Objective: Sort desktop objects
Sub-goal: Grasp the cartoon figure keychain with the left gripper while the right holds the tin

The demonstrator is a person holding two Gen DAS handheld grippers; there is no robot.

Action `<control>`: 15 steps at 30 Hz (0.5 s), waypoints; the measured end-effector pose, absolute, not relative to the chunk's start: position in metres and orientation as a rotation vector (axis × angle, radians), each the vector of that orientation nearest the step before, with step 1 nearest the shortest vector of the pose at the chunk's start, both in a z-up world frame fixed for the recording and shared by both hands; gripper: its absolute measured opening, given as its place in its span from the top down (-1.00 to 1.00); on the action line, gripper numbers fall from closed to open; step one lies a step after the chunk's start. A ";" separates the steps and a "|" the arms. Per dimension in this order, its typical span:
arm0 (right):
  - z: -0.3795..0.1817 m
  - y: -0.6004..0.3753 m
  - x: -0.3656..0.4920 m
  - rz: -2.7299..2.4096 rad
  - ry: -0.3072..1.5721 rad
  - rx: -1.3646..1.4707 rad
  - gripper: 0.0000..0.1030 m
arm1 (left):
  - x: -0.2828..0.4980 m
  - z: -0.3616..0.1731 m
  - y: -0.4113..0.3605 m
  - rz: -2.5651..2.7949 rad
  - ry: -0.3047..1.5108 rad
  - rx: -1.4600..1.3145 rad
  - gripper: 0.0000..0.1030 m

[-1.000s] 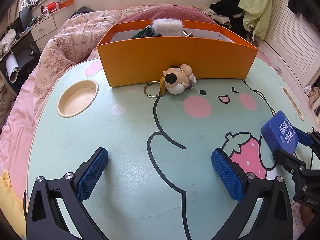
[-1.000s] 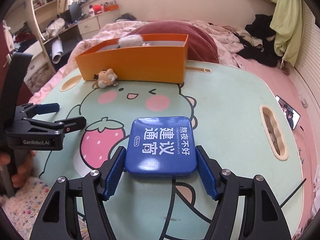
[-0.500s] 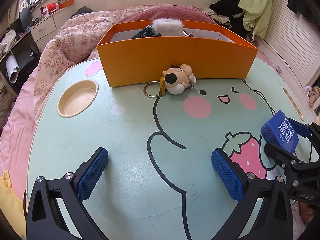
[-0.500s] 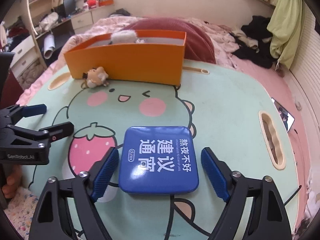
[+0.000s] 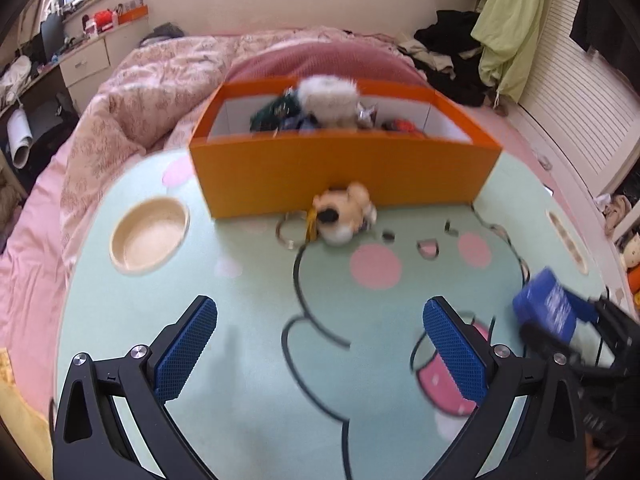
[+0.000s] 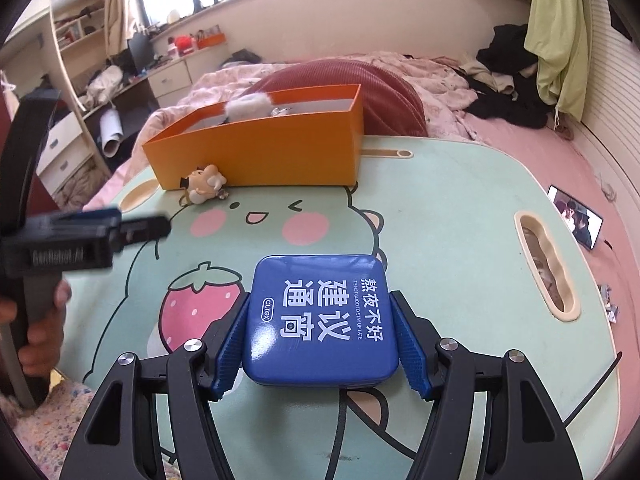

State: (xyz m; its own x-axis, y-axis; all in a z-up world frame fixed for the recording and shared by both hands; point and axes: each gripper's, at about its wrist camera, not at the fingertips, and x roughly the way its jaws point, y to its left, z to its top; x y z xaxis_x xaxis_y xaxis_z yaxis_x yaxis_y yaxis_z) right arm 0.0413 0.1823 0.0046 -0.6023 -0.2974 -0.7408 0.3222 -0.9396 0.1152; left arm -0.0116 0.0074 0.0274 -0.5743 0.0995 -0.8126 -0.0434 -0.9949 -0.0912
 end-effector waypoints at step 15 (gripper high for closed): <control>0.004 0.181 0.041 -2.534 0.042 1.174 -0.28 | -0.053 0.009 0.014 2.648 -0.144 -1.519 0.16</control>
State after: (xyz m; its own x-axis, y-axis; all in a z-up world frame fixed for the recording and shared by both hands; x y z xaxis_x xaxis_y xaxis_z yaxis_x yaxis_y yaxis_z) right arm 0.0405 0.1809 0.0040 -0.5970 -0.2979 -0.7449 0.3224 -0.9393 0.1173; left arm -0.0528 0.0143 0.0088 -0.5030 0.1211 -0.8558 -0.0274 -0.9919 -0.1243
